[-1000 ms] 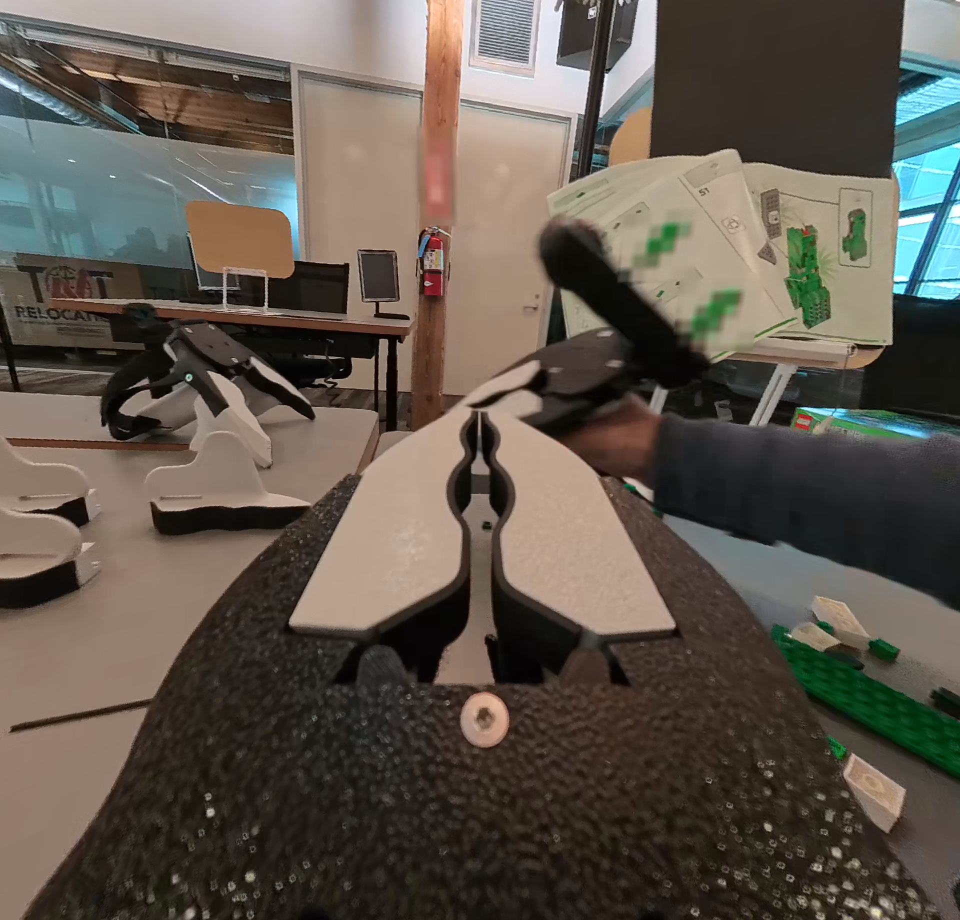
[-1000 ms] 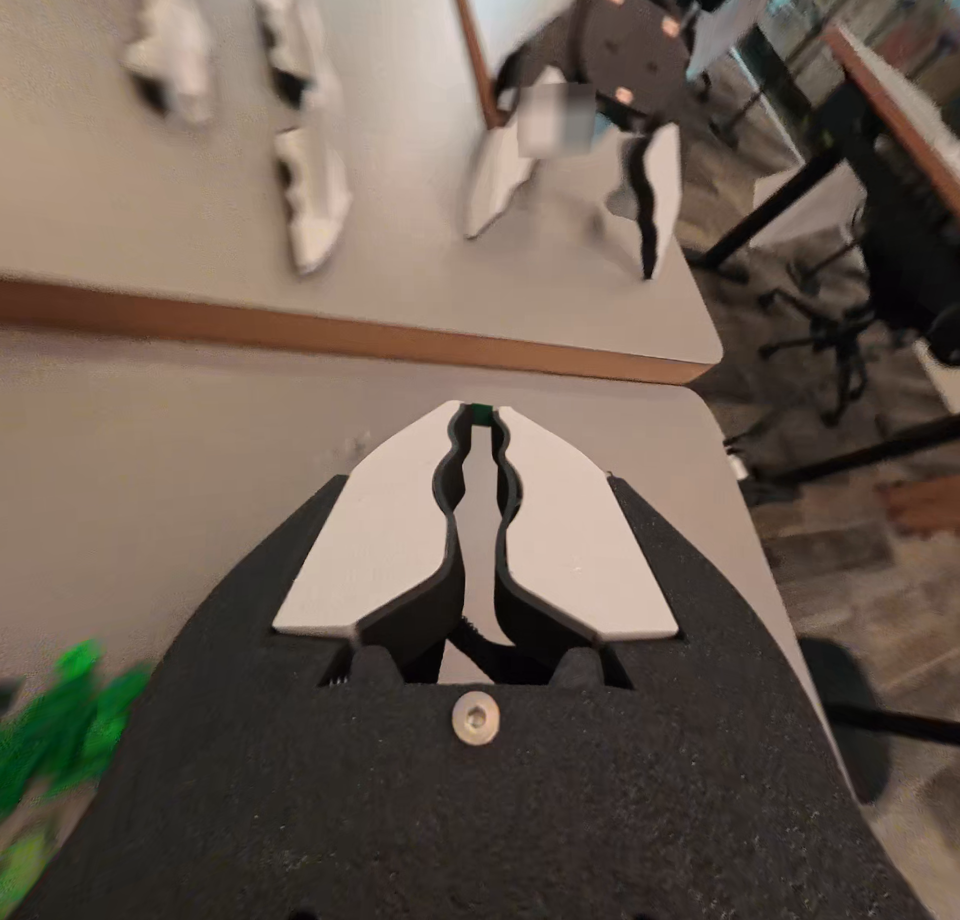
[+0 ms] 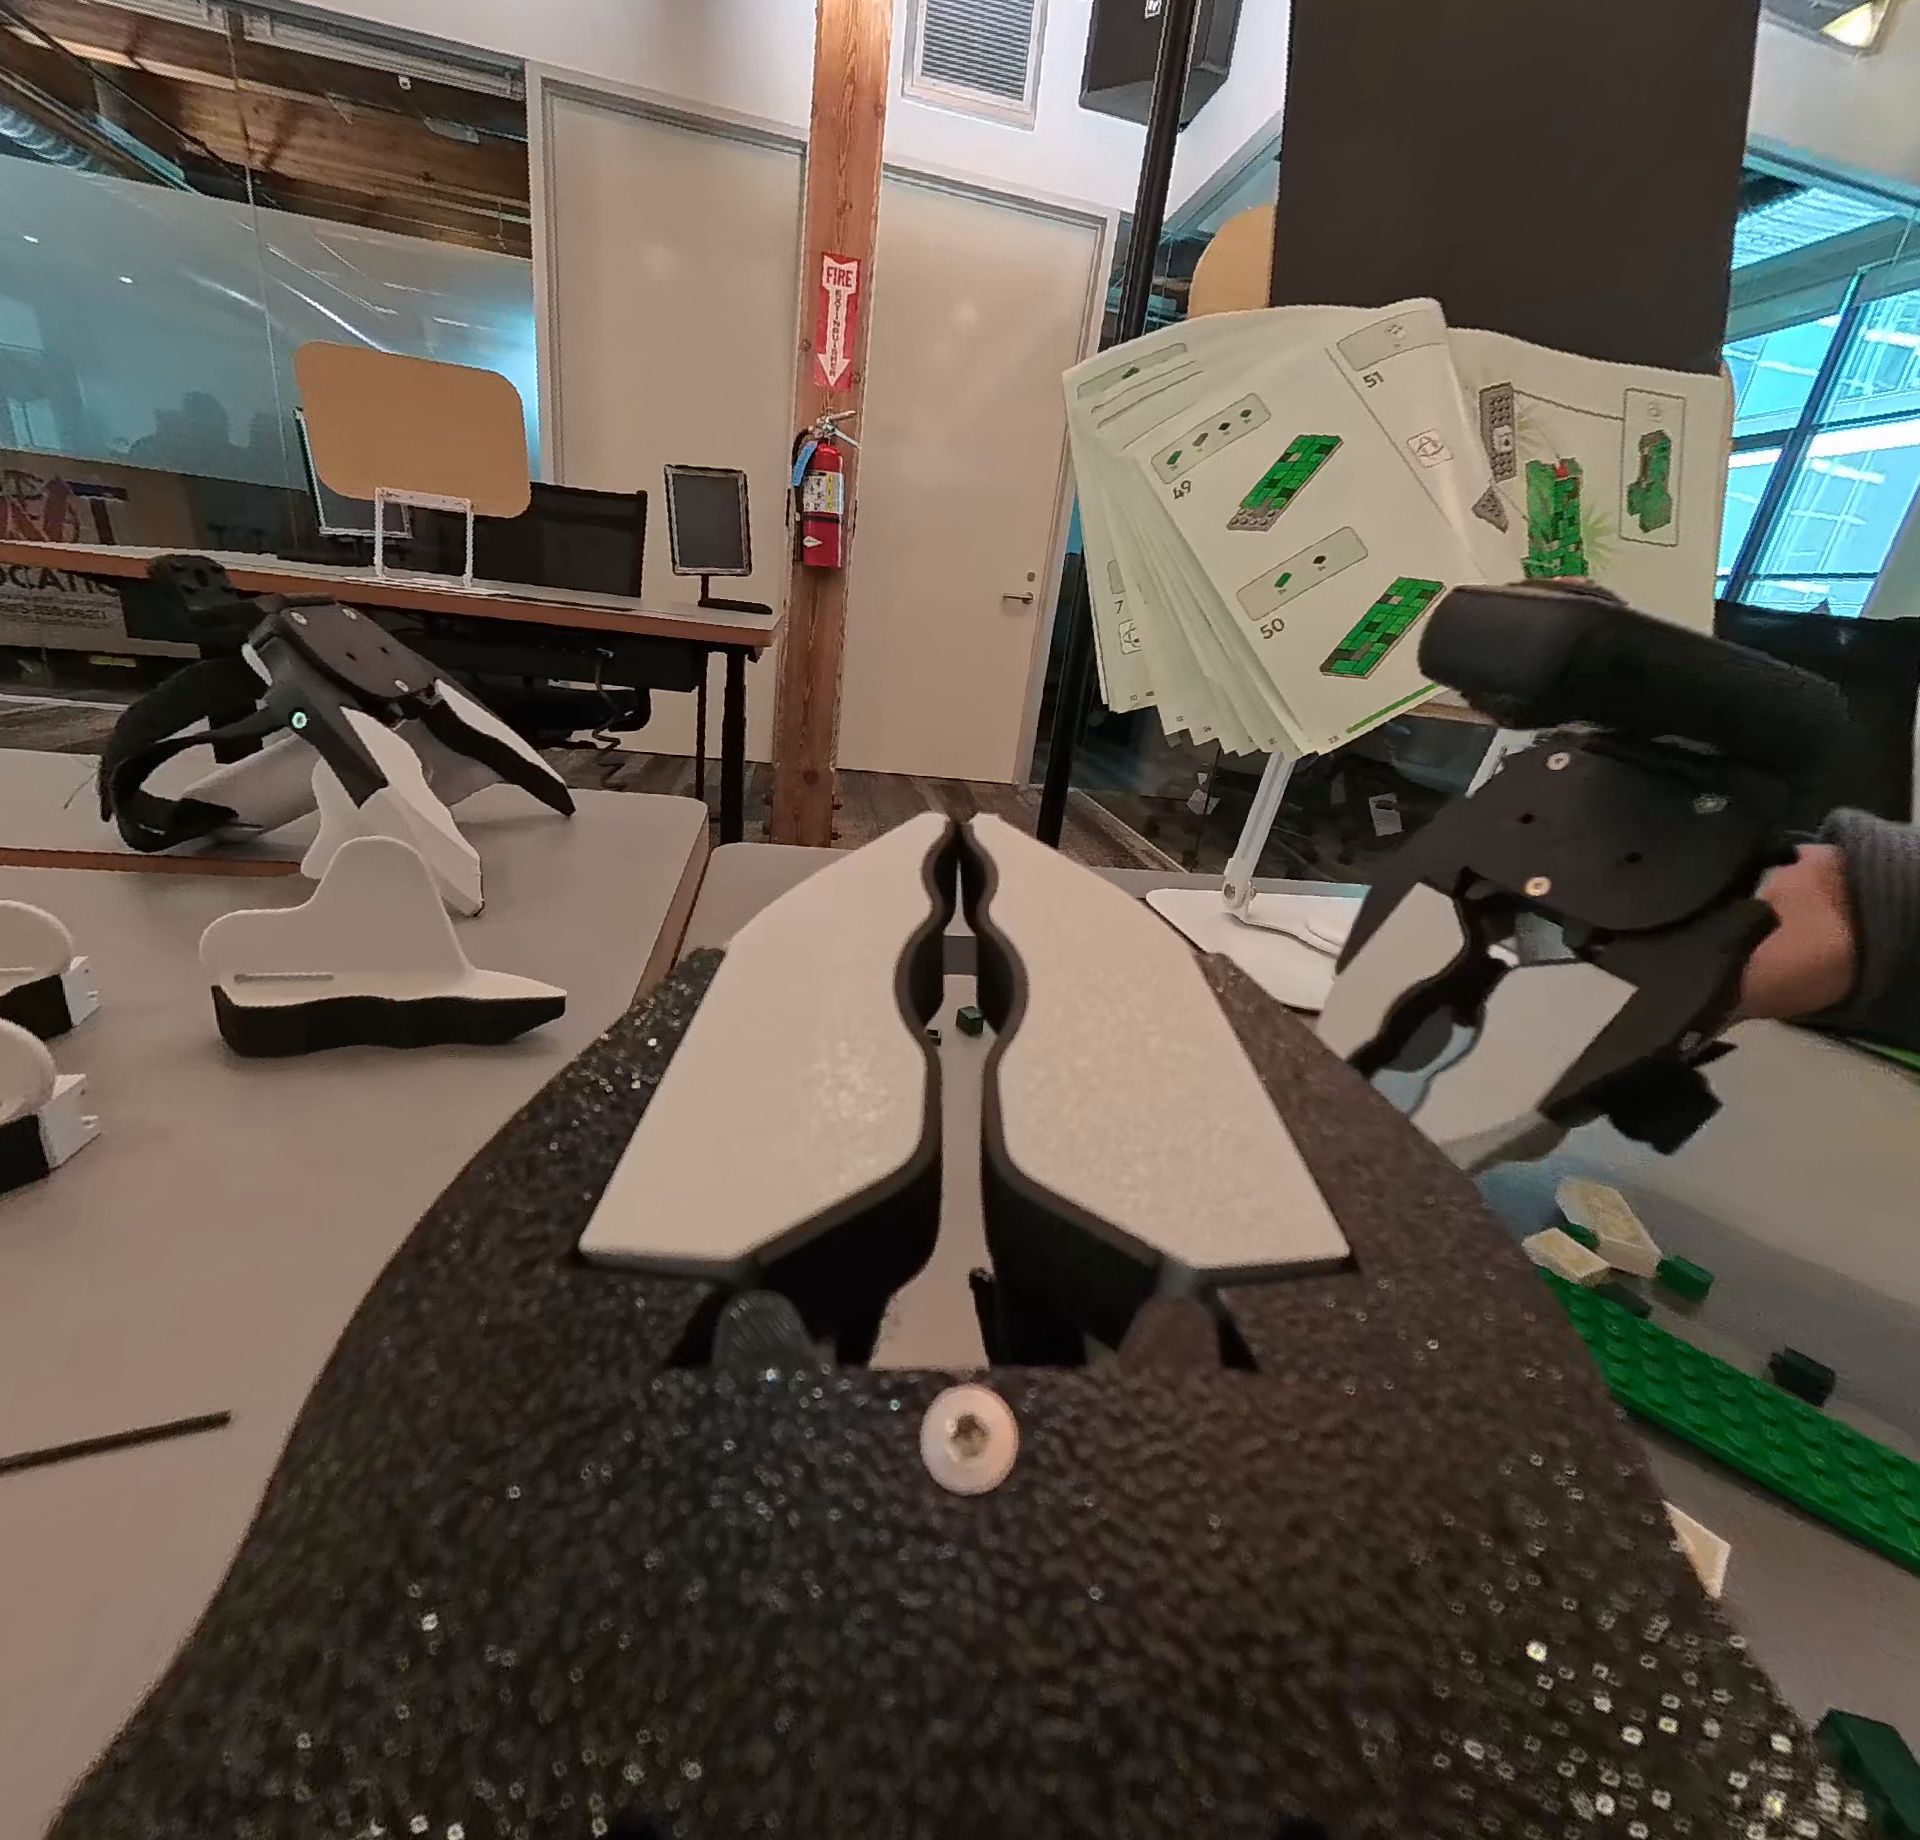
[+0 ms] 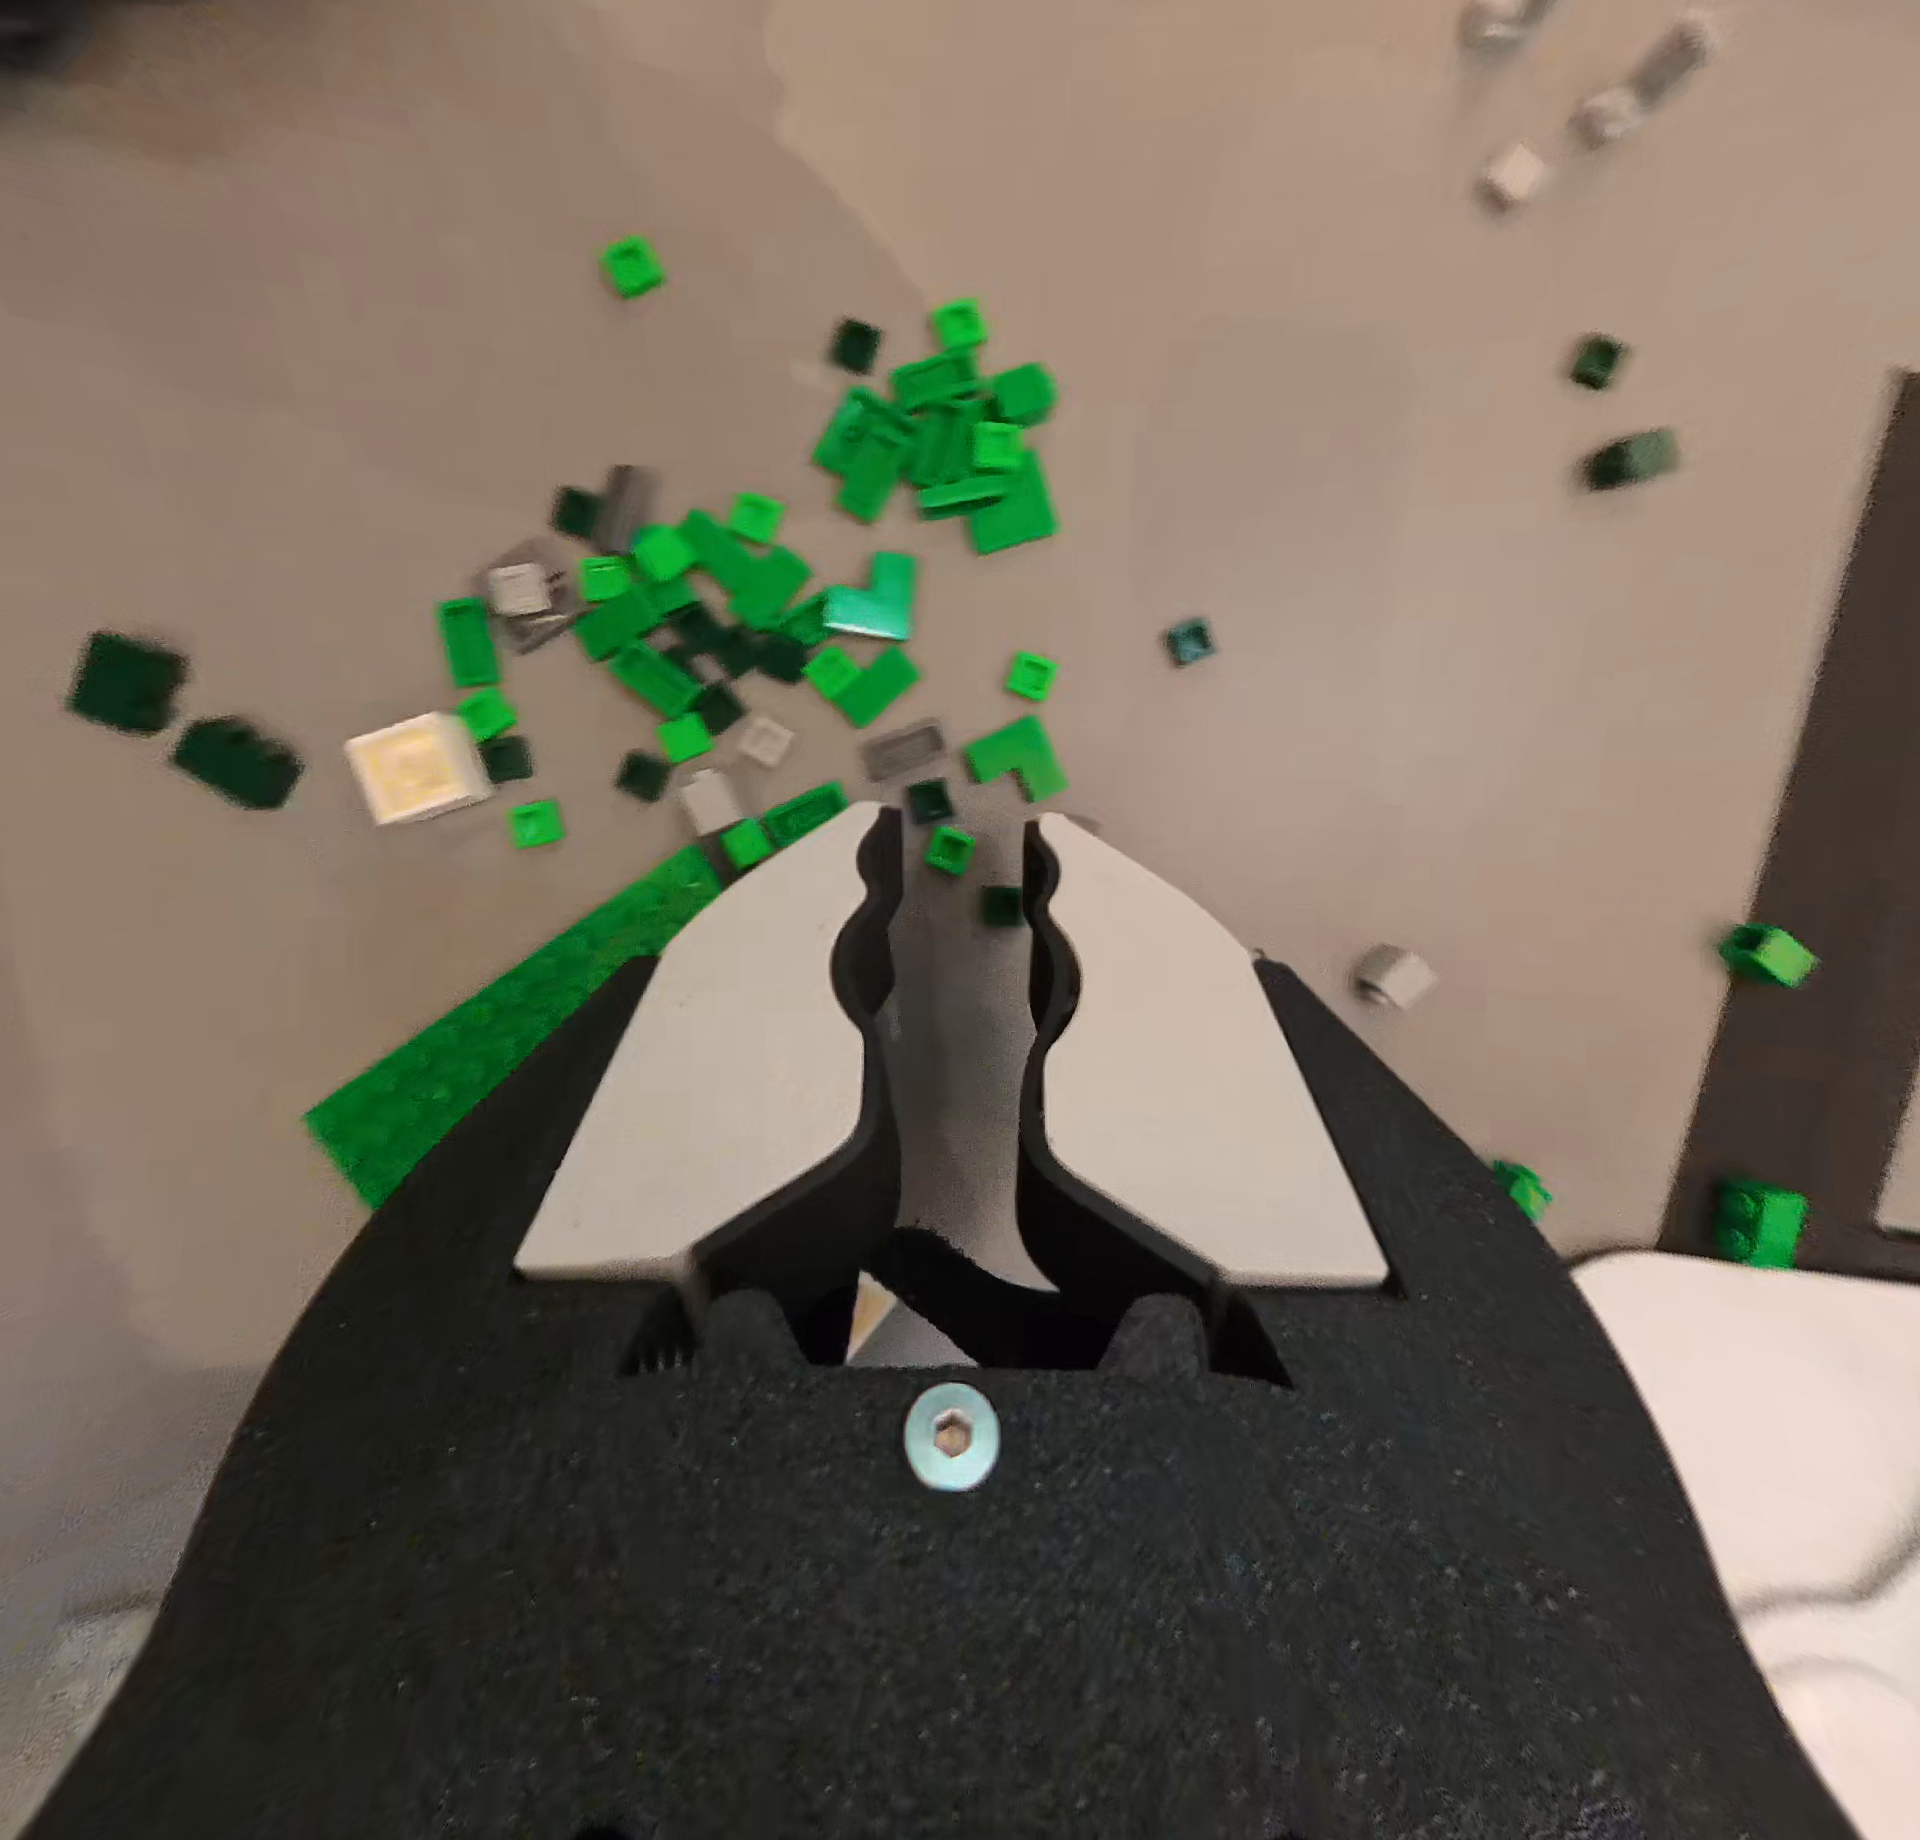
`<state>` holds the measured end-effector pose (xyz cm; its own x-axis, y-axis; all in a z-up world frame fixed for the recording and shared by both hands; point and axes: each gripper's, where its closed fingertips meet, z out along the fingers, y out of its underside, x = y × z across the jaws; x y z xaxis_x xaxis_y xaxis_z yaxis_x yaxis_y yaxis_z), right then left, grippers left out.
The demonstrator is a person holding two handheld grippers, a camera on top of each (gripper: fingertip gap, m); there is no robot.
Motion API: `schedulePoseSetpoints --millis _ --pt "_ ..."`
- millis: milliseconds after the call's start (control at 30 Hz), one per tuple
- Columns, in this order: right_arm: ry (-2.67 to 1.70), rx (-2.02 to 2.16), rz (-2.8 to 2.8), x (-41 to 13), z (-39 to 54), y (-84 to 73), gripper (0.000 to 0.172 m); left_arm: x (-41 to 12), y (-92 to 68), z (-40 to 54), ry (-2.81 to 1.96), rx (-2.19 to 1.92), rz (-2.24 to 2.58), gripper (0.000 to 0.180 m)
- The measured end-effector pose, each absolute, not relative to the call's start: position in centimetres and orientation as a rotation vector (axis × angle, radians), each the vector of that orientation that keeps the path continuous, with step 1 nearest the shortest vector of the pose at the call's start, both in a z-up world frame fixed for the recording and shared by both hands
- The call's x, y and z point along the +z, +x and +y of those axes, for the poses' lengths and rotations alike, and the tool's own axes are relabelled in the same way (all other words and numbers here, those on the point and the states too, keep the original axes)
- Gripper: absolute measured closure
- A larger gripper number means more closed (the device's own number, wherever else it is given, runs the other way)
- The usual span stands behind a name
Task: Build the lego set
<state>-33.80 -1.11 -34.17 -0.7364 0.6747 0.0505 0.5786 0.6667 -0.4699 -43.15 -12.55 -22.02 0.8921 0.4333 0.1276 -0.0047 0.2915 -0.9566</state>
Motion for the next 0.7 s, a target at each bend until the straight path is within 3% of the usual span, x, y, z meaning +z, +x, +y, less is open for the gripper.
schedulePoseSetpoints --millis 233,367,700 --pt "-0.882 0.514 -2.815 -34.4 -2.5 -32.4 0.151 -22.1 -43.1 -12.5 -1.254 0.29 -0.399 0.18" --pt "-1.049 0.556 -2.79 -34.1 -3.5 -33.4 0.152 -22.0 -43.1 -12.5 -1.251 0.29 -0.398 0.18" --pt "-0.782 0.467 -2.965 -35.2 -5.9 -32.0 0.156 -21.9 -43.1 -12.5 -1.247 0.277 -0.403 0.18"
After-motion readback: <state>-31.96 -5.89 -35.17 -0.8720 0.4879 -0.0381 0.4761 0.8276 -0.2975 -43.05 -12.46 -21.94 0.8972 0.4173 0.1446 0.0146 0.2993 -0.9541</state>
